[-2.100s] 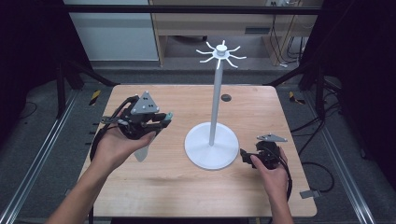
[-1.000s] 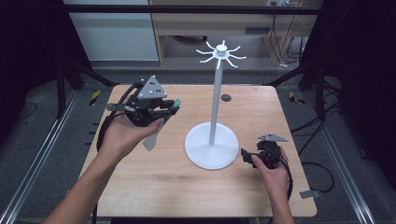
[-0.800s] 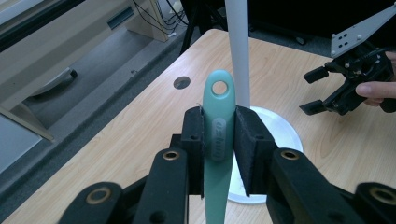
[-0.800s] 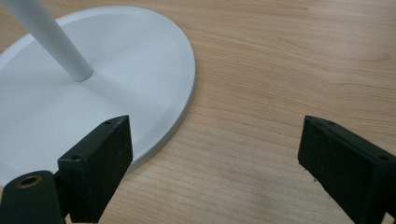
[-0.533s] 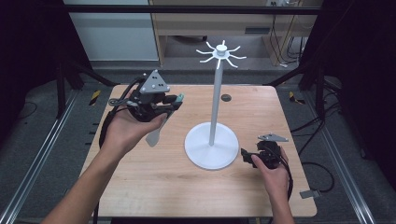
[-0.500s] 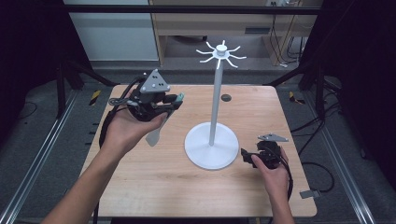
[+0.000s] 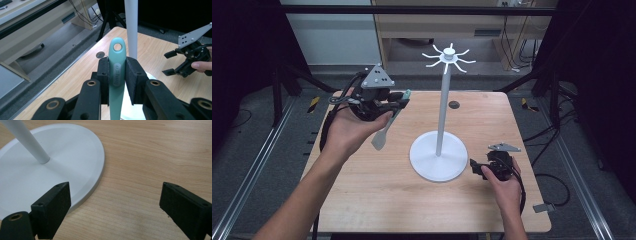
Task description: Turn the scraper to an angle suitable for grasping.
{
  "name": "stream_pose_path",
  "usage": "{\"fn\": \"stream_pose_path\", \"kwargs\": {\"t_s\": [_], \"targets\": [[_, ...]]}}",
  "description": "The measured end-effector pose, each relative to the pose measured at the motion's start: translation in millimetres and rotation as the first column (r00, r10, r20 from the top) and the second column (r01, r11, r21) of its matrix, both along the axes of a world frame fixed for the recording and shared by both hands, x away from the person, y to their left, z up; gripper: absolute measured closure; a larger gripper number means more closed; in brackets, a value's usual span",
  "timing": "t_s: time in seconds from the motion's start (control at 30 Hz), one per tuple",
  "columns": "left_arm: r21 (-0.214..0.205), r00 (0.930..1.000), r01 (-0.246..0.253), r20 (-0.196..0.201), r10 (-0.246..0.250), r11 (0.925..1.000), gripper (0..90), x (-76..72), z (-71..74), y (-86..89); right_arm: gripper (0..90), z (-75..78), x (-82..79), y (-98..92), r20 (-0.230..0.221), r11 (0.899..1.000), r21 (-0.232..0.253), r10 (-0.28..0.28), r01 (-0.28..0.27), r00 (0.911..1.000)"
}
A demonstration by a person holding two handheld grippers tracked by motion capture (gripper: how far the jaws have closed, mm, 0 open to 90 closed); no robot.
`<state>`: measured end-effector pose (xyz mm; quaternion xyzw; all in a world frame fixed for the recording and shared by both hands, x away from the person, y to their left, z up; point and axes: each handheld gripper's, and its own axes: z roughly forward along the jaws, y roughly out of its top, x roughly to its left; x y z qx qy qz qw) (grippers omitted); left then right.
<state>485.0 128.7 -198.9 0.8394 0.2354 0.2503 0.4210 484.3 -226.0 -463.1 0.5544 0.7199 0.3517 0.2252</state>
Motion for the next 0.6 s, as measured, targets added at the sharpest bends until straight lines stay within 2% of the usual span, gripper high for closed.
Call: {"fn": "stream_pose_path", "kwargs": {"t_s": [0.37,0.6], "targets": [[-0.043,0.9999,-0.011,0.005,0.011,0.9990,74.7,4.9,10.4,-1.9,10.6,0.1,-0.4,-0.5,0.002,1.000,-0.004,-0.001,0.001,1.0000],[-0.055,0.9997,-0.016,0.017,0.017,0.9983,74.7,8.0,17.2,-4.9,10.5,-0.2,0.1,0.0,0.004,1.000,-0.005,0.003,-0.003,1.0000]]}}
